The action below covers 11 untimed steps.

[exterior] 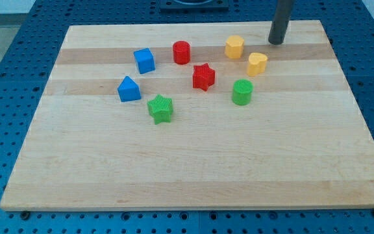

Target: Slightly move the hexagon towards the red star

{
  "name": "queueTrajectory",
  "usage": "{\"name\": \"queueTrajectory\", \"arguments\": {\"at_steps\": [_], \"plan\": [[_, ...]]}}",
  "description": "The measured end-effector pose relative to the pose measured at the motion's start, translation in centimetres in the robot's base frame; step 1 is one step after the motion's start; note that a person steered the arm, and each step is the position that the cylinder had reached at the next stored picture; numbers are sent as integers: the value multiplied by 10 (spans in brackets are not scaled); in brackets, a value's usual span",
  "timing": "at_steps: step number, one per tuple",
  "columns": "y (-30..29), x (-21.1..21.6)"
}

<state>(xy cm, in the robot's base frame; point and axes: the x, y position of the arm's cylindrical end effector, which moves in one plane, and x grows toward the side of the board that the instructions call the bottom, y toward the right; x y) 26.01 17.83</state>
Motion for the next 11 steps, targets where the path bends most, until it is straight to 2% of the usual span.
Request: {"name": "queueTrajectory", "arguments": {"at_steps": [4,7,11], "plan": [[-36,6],[-69,-9],[-82,1]]}}
